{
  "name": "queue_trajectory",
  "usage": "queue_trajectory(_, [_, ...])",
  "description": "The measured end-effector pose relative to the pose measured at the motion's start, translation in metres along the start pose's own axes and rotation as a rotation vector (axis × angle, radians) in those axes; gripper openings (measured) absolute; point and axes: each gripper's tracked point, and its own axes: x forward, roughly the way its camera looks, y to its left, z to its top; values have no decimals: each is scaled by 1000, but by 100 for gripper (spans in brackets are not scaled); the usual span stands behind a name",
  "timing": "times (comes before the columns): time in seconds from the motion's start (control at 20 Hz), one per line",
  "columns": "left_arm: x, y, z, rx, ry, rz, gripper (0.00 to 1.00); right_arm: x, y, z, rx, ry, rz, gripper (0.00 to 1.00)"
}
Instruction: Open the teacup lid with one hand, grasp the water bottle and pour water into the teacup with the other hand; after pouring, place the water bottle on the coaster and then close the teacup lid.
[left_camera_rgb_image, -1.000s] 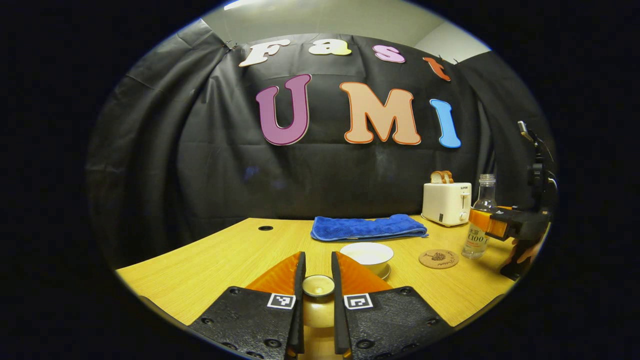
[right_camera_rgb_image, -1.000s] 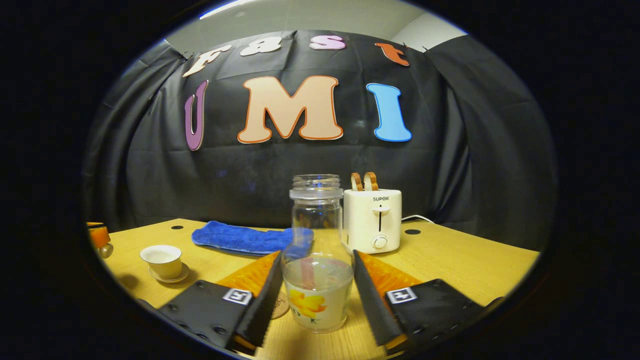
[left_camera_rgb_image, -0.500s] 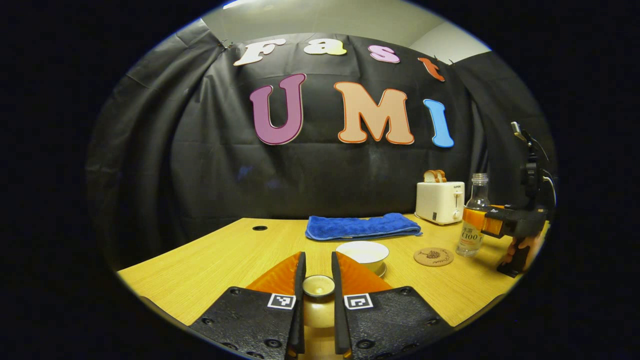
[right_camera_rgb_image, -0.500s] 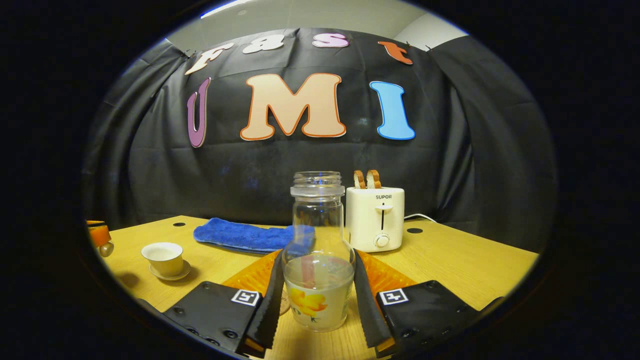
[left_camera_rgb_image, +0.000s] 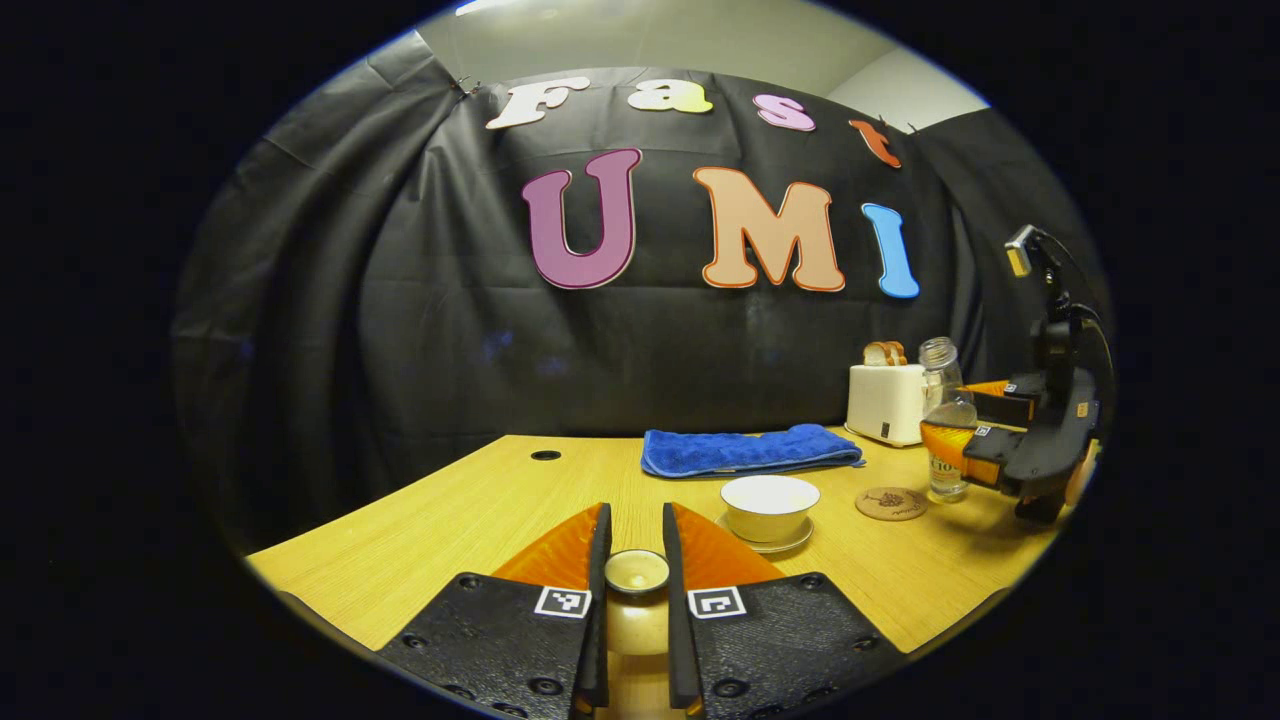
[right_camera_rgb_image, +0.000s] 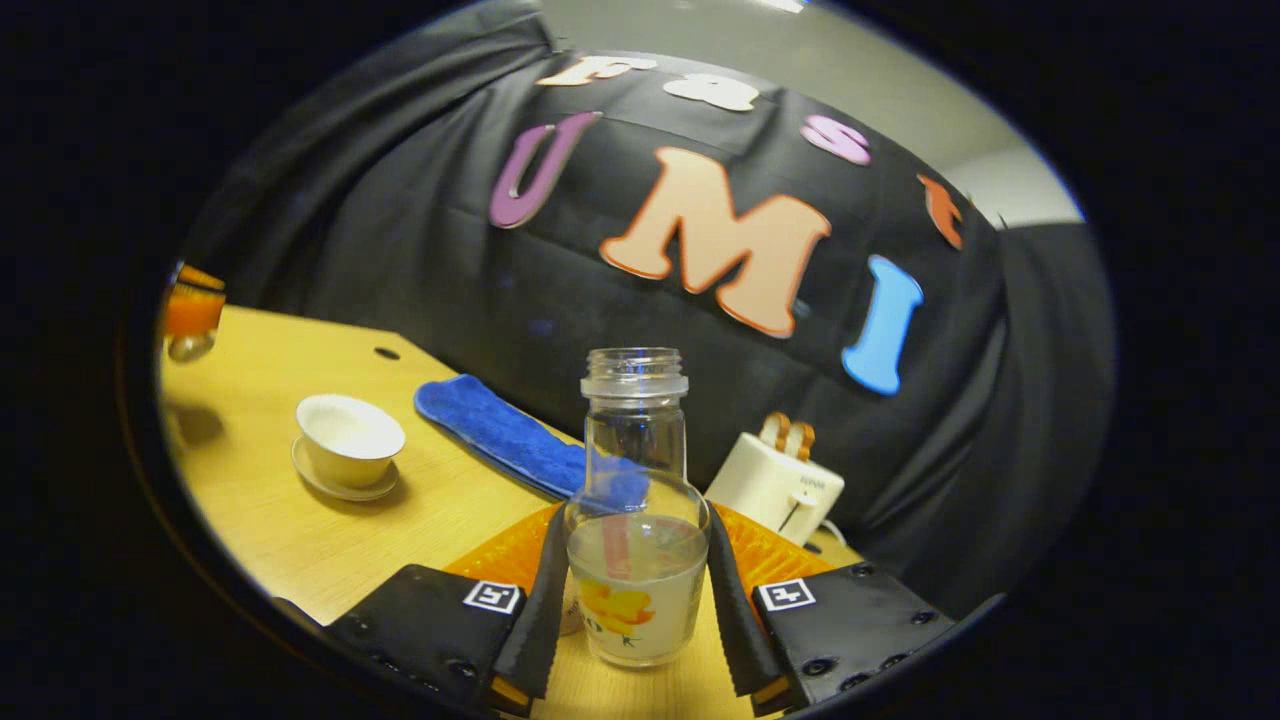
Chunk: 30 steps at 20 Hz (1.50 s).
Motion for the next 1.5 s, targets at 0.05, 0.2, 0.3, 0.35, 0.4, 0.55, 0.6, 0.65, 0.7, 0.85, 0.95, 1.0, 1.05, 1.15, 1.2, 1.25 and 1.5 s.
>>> queue_trajectory(0.05, [0,1,-1,0,0,2,20,3,13,5,-76,-9,23,71])
queue_trajectory(0.2, [0,1,-1,1,1,-2,20,11,54,7,-274,14,122,70])
queue_trajectory(0.3, [0,-1,0,0,1,-15,20,16,73,-3,-378,35,171,71])
queue_trajectory(0.35, [0,-1,0,0,2,-20,20,17,79,-7,-424,46,189,71])
queue_trajectory(0.4, [-1,0,-1,0,1,-22,20,19,84,-11,-469,56,200,72])
queue_trajectory(0.55, [-1,1,0,-1,0,-39,20,21,95,-20,-577,72,229,70])
queue_trajectory(0.6, [-2,3,-1,-1,0,-39,20,23,96,-24,-610,78,232,70])
queue_trajectory(0.65, [-2,5,0,-1,0,-36,20,27,95,-27,-634,86,234,70])
queue_trajectory(0.7, [-3,6,0,-1,-1,-33,20,29,96,-31,-657,89,239,70])
queue_trajectory(0.85, [-2,6,-1,0,1,-32,20,31,93,-32,-749,87,235,70])
queue_trajectory(0.95, [-3,6,0,0,0,-32,21,30,93,-27,-806,78,236,71])
queue_trajectory(1.0, [-3,6,-1,0,1,-32,21,31,93,-25,-834,72,236,71])
queue_trajectory(1.05, [-2,6,0,0,1,-32,21,33,91,-25,-860,66,234,71])
queue_trajectory(1.15, [-2,5,-1,0,2,-34,20,34,89,-25,-897,69,234,71])
queue_trajectory(1.2, [-2,5,-1,-1,1,-35,20,35,89,-24,-907,69,236,72])
queue_trajectory(1.25, [-2,5,0,-1,-1,-35,20,34,90,-23,-921,67,238,72])
queue_trajectory(1.5, [-3,5,-1,-2,1,-38,21,32,91,-13,-1000,27,222,71])
